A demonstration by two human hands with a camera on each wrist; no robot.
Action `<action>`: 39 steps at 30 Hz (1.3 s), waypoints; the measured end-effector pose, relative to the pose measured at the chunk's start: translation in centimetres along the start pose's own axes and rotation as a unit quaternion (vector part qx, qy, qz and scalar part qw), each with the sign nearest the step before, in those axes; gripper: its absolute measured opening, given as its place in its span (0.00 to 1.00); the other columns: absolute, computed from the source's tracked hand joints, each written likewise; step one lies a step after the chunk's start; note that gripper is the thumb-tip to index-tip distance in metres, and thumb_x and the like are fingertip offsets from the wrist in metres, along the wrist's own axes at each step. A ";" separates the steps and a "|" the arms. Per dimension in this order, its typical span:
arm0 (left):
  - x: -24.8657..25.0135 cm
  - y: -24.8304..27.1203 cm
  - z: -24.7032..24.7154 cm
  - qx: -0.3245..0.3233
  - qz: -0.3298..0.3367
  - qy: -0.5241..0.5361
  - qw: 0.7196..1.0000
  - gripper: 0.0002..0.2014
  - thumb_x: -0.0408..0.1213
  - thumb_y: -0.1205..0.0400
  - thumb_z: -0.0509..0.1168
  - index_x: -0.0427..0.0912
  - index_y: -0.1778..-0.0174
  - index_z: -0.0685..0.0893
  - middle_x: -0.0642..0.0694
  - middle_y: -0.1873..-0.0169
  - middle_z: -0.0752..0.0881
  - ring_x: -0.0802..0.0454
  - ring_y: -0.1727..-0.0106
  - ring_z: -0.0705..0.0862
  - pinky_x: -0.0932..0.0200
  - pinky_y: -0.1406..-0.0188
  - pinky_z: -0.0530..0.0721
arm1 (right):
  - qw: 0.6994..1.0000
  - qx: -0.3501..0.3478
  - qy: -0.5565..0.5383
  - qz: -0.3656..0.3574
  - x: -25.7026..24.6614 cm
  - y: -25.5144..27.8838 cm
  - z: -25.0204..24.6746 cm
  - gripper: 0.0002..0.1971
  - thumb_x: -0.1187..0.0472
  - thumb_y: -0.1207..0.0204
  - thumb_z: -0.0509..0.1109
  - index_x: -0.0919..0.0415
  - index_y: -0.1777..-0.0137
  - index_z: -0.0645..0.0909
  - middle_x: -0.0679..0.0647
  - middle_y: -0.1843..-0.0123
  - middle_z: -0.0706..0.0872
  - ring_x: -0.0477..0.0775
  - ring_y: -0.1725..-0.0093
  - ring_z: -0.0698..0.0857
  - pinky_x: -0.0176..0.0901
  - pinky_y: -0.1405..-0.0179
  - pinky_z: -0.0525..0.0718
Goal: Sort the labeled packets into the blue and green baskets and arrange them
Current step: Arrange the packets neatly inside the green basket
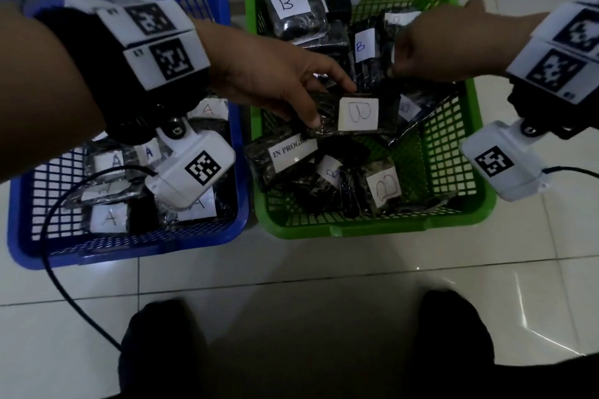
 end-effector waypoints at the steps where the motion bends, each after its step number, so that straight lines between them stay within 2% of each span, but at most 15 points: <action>1: 0.0 0.0 0.0 0.003 0.009 0.009 1.000 0.29 0.19 0.25 0.65 0.52 0.32 0.74 0.50 0.42 0.88 0.57 0.45 0.87 0.66 0.57 0.86 | 0.998 0.015 -0.056 -0.012 -0.2 0.1 -0.3 0.25 0.40 0.20 0.59 0.62 0.47 0.82 0.59 0.57 0.81 0.63 0.50 0.80 0.59 0.42 0.72; 3: 0.1 0.0 0.1 0.006 0.027 0.030 0.999 0.30 0.19 0.24 0.65 0.52 0.30 0.73 0.52 0.38 0.85 0.58 0.42 0.86 0.66 0.54 0.85 | 0.977 -0.019 -0.211 -0.035 -0.8 0.4 -0.7 0.30 0.31 0.28 0.56 0.57 0.47 0.82 0.54 0.52 0.84 0.57 0.52 0.81 0.49 0.50 0.75; 5: 0.1 -0.1 0.3 0.007 0.047 0.057 0.997 0.30 0.19 0.24 0.63 0.49 0.28 0.71 0.52 0.39 0.86 0.57 0.41 0.86 0.65 0.51 0.86 | 0.962 -0.099 -0.243 -0.072 -1.3 1.0 -1.0 0.29 0.28 0.39 0.56 0.46 0.47 0.79 0.45 0.50 0.82 0.52 0.50 0.80 0.47 0.48 0.74; 7: 0.1 -0.2 0.7 0.020 0.062 0.085 0.994 0.31 0.21 0.26 0.66 0.48 0.28 0.70 0.51 0.40 0.87 0.55 0.42 0.87 0.61 0.47 0.86 | 0.957 -0.174 -0.210 -0.099 -1.2 1.3 -0.8 0.26 0.32 0.41 0.63 0.45 0.46 0.80 0.43 0.52 0.84 0.49 0.54 0.83 0.47 0.51 0.79; 9: -0.2 -0.4 1.1 0.035 0.068 0.080 0.994 0.33 0.29 0.31 0.70 0.50 0.30 0.71 0.51 0.41 0.87 0.54 0.42 0.87 0.58 0.42 0.85 | 0.954 -0.199 -0.204 -0.099 -0.6 1.3 -0.4 0.19 0.43 0.35 0.73 0.49 0.47 0.82 0.47 0.54 0.87 0.49 0.57 0.85 0.44 0.59 0.81; 14: -1.0 -0.7 0.7 0.048 0.018 -0.120 0.991 0.30 0.32 0.23 0.70 0.54 0.27 0.70 0.51 0.39 0.83 0.59 0.44 0.84 0.69 0.51 0.85 | 0.971 -0.130 -0.195 -0.047 1.6 0.5 -0.4 0.15 0.65 0.29 0.75 0.54 0.46 0.77 0.54 0.58 0.85 0.55 0.63 0.82 0.45 0.65 0.78; 17: -1.0 -0.6 0.4 0.044 0.000 -0.202 0.978 0.25 0.37 0.24 0.71 0.52 0.31 0.75 0.53 0.44 0.86 0.57 0.45 0.85 0.64 0.48 0.83 | 0.979 -0.078 -0.185 -0.030 2.6 0.2 -1.1 0.15 0.66 0.27 0.74 0.49 0.44 0.80 0.55 0.50 0.86 0.57 0.56 0.83 0.51 0.49 0.79; 20: -0.7 -0.5 0.7 0.054 -0.004 -0.189 0.980 0.24 0.41 0.27 0.74 0.52 0.34 0.78 0.52 0.49 0.86 0.56 0.49 0.86 0.66 0.54 0.82 | 0.973 0.043 -0.227 0.001 3.0 -0.2 -1.9 0.23 0.63 0.31 0.77 0.51 0.36 0.77 0.58 0.47 0.83 0.61 0.51 0.81 0.51 0.48 0.77; 22: -0.7 -0.7 0.9 0.055 -0.001 -0.157 0.986 0.22 0.41 0.28 0.74 0.49 0.37 0.80 0.49 0.51 0.84 0.54 0.52 0.86 0.69 0.60 0.83 | 0.952 0.125 -0.279 0.010 3.1 -0.7 -2.0 0.26 0.60 0.30 0.77 0.57 0.34 0.73 0.64 0.44 0.82 0.63 0.49 0.80 0.59 0.50 0.81; 25: -0.8 -1.1 1.4 0.045 0.011 -0.113 0.993 0.18 0.39 0.25 0.71 0.44 0.39 0.83 0.46 0.51 0.86 0.56 0.54 0.86 0.71 0.63 0.84 | 0.933 0.176 -0.312 0.038 2.6 -1.9 -1.4 0.22 0.59 0.23 0.71 0.62 0.31 0.72 0.66 0.37 0.81 0.59 0.54 0.78 0.55 0.55 0.80; 28: -1.0 -1.2 1.6 0.030 0.018 -0.062 0.997 0.15 0.38 0.19 0.65 0.38 0.37 0.83 0.44 0.49 0.87 0.58 0.54 0.87 0.69 0.58 0.85 | 0.917 0.236 -0.318 0.053 1.8 -3.3 -0.5 0.20 0.66 0.24 0.69 0.65 0.33 0.73 0.66 0.36 0.80 0.64 0.46 0.82 0.54 0.50 0.81; 31: -1.3 -1.2 1.8 -0.007 0.028 -0.047 0.998 0.13 0.30 0.18 0.63 0.42 0.38 0.82 0.45 0.44 0.87 0.57 0.47 0.87 0.68 0.51 0.85 | 0.931 0.260 -0.254 0.029 1.3 -4.5 0.8 0.14 0.68 0.25 0.65 0.66 0.40 0.78 0.66 0.36 0.78 0.65 0.39 0.78 0.50 0.46 0.75; 33: -1.3 -1.1 1.9 -0.023 0.037 -0.078 0.996 0.15 0.28 0.20 0.66 0.48 0.40 0.82 0.52 0.47 0.87 0.63 0.49 0.87 0.72 0.53 0.83 | 0.937 0.257 -0.238 0.023 1.3 -4.7 1.7 0.14 0.66 0.25 0.68 0.65 0.40 0.79 0.65 0.32 0.73 0.64 0.35 0.74 0.47 0.41 0.73; 36: -0.9 -1.1 2.3 -0.016 0.048 -0.166 0.985 0.15 0.37 0.24 0.72 0.58 0.44 0.83 0.67 0.58 0.87 0.68 0.53 0.85 0.72 0.53 0.83 | 0.950 0.219 -0.223 -0.009 1.3 -4.5 3.2 0.19 0.63 0.26 0.73 0.66 0.36 0.78 0.66 0.27 0.66 0.66 0.30 0.71 0.52 0.30 0.73; 39: -0.7 -1.4 2.3 0.025 0.062 -0.203 0.977 0.12 0.40 0.25 0.73 0.56 0.48 0.82 0.65 0.58 0.86 0.68 0.54 0.83 0.68 0.50 0.80 | 0.957 0.190 -0.220 -0.028 1.5 -4.3 3.6 0.21 0.60 0.25 0.72 0.65 0.33 0.78 0.65 0.22 0.64 0.67 0.26 0.70 0.56 0.26 0.70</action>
Point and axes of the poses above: each hand's wrist, its own y-axis away from the middle knuckle, its own z-axis out of the palm, x = y × z, the point moved 1 cm from there along -y, towards the middle knuckle
